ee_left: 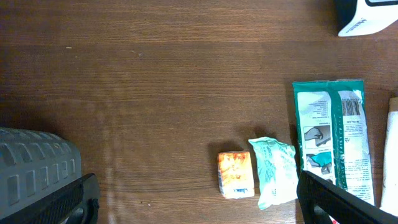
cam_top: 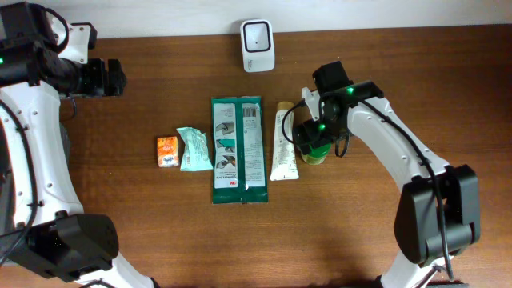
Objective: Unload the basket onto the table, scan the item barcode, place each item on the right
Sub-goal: 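Reach the right gripper to the green jar and grasp it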
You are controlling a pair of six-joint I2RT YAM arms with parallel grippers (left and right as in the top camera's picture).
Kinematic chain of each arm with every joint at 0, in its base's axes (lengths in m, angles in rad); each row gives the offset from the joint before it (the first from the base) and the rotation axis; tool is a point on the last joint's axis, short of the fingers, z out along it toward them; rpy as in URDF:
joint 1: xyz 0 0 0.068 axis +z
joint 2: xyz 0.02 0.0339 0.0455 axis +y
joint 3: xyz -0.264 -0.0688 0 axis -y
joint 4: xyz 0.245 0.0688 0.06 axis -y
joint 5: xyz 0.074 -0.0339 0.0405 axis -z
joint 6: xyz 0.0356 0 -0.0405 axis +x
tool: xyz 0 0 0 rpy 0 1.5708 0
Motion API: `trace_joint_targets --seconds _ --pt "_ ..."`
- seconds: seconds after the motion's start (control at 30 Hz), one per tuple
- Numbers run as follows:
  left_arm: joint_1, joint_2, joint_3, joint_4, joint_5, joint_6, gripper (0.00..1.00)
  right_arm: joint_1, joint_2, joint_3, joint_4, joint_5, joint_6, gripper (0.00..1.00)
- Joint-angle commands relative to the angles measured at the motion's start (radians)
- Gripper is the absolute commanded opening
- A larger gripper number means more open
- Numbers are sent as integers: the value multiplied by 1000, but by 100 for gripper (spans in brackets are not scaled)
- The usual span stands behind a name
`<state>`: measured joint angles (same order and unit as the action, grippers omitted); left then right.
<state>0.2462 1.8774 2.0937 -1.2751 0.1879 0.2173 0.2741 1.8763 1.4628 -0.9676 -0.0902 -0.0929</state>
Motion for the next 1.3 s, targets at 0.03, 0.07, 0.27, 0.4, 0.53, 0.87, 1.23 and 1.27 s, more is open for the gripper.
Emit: trace_joint_targets --seconds 0.03,0.07,0.27,0.4,0.53,0.87,1.23,1.27 --pt "0 -11 7 2 14 13 99 2 45 18 -4 14 31 99" --pt "0 -11 7 2 14 13 99 2 47 18 -4 13 31 99" --pt "0 -11 7 2 14 13 99 1 48 16 -7 16 129 90" --pt "0 -11 7 2 14 13 99 1 58 16 -15 16 128 90" --pt "0 -11 7 2 14 13 99 0 72 16 -18 17 127 89" --pt "0 -11 7 2 14 13 99 1 77 11 -18 16 100 89" --pt "0 -11 7 2 14 13 99 1 78 10 -15 5 42 89" --pt "0 -11 7 2 14 13 99 2 79 8 -14 -4 32 89"
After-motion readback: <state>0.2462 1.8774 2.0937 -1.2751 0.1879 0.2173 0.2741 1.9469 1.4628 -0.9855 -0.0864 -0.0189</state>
